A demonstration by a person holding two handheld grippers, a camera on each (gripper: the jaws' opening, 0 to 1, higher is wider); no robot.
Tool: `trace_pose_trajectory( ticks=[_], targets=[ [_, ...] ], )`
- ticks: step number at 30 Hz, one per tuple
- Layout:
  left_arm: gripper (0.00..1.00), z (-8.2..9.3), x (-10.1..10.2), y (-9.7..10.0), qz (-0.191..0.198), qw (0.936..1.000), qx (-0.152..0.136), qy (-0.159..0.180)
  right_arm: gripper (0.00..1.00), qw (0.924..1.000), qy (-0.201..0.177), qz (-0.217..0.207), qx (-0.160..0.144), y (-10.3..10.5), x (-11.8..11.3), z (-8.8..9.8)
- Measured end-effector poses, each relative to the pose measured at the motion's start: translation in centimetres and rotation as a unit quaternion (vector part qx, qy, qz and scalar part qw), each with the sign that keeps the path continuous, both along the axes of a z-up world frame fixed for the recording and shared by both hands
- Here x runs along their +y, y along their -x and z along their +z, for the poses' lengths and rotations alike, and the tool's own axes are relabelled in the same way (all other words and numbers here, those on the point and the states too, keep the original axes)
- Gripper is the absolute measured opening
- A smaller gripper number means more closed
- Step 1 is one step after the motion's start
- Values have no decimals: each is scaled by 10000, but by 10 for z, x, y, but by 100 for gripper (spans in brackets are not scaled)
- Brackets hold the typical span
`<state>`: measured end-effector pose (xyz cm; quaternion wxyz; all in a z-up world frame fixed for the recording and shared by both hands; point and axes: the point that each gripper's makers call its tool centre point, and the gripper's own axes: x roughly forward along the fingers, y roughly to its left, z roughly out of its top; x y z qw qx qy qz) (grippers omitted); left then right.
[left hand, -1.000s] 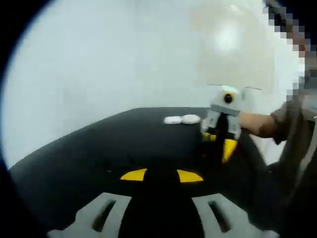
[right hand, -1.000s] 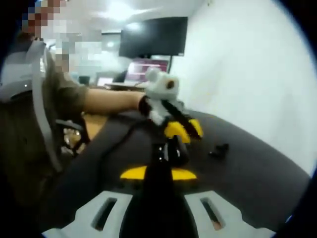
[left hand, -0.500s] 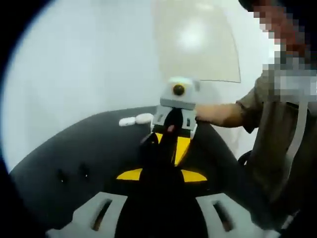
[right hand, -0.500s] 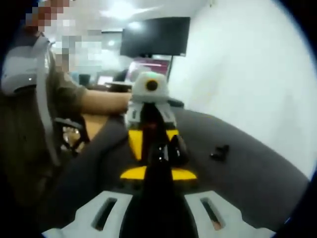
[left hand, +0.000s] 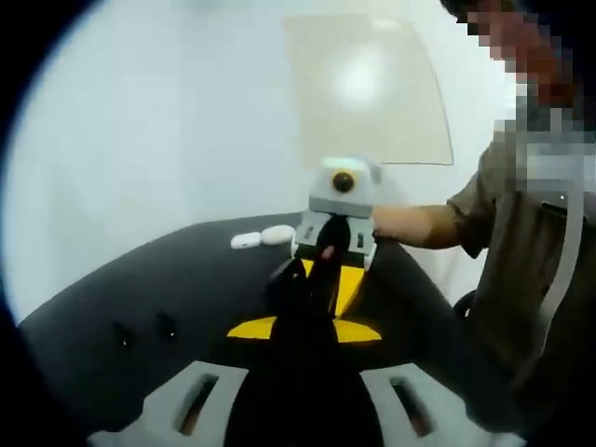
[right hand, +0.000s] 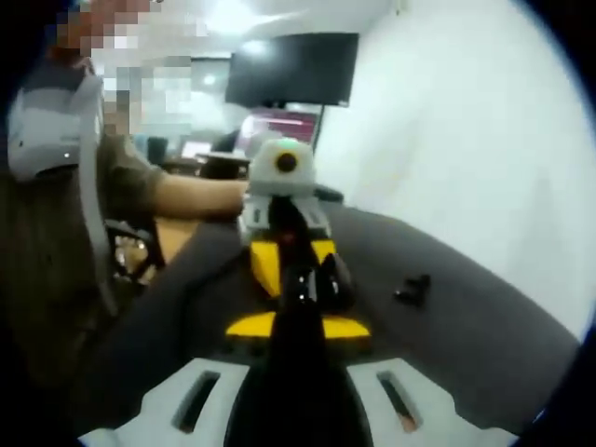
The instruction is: Pick up three earphones and place each one into its charging case using tactile feedback, ensure that each earphone is properly inserted and securely positioned inside the case.
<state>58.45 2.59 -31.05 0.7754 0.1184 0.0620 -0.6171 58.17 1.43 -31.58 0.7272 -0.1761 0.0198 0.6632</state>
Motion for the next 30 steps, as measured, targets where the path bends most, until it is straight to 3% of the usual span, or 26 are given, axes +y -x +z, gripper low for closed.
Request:
trace_pose_trajectory(
  ticks=[12, 19, 21, 23, 24, 27, 28, 30],
  targets=[
    [16, 0, -6, 6, -77, 9997, -212, -84, 18, 10000, 38, -26, -77, 4, 2, 0],
    [14, 0, -4, 9, -107, 9998, -177, -81, 19, 9999, 54, -92, -54, 7, 3, 1],
    [14, 0, -3, 9, -106, 9998, -155, -77, 22, 9999, 78, -68, -51, 7, 1, 3],
    [14, 1, -2, 9, -90, 9999, -110, -56, 30, 9998, -14, -113, 159, 7, -4, 8],
    [14, 1, -2, 8, -77, 9999, -104, -49, 31, 9991, -235, -121, 337, 8, -6, 15],
    [14, 1, -1, 8, -67, 9999, -104, -43, 31, 9932, -1054, -97, 492, 8, -16, 50],
    [14, 1, -1, 8, -59, 9999, -107, -44, 30, 9868, -1505, -131, 574, 6, -21, 67],
    [14, 1, -1, 7, -59, 9999, -110, -46, 27, 9670, -2436, -148, 729, -3, -31, 104]
  ],
)
